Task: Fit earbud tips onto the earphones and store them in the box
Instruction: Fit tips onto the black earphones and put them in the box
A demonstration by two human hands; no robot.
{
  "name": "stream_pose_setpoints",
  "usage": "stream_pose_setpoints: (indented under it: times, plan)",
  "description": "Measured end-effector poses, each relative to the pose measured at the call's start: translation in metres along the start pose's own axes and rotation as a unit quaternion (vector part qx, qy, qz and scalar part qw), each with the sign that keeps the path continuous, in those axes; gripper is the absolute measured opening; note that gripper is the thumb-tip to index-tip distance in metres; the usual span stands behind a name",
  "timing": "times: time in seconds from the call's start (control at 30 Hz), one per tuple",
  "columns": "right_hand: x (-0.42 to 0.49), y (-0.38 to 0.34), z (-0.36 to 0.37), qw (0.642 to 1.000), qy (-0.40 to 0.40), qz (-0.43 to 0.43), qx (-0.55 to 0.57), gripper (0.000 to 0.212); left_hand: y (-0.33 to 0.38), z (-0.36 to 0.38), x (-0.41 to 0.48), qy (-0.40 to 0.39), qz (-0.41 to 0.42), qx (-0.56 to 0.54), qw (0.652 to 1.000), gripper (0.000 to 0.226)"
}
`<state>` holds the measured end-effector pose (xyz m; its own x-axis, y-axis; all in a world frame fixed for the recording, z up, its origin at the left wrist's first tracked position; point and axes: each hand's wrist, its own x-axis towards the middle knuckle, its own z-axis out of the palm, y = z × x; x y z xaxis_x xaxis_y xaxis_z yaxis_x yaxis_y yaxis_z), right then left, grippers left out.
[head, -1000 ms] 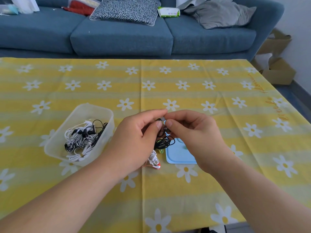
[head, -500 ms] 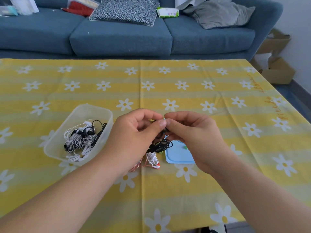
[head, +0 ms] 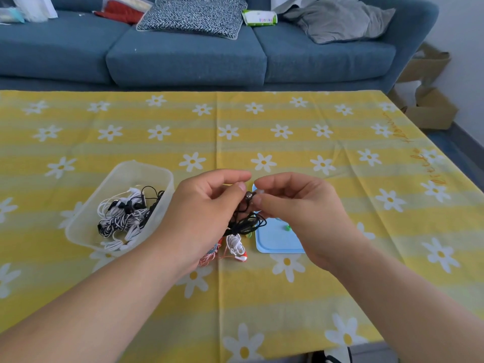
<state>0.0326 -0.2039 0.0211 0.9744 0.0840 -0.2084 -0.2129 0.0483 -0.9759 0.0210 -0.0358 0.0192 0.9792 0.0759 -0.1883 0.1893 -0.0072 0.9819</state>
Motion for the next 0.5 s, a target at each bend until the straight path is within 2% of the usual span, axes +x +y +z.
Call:
stream_pose_setpoints:
  times: [0.3, 0.5]
  plan:
    - [0.0024, 0.0032, -0.0010, 0.998, 0.008, 0.040, 0.047, 0.017, 0.0024, -0.0015, -0.0025, -0.055, -0.022, -0.020, 0.998, 0.016]
    - [0.0032, 0.0023, -0.0031, 0.997, 0.004, 0.042, 0.063, 0.018, -0.0008, -0.0015, 0.0005, -0.020, 0.004, 0.010, 1.000, 0.020]
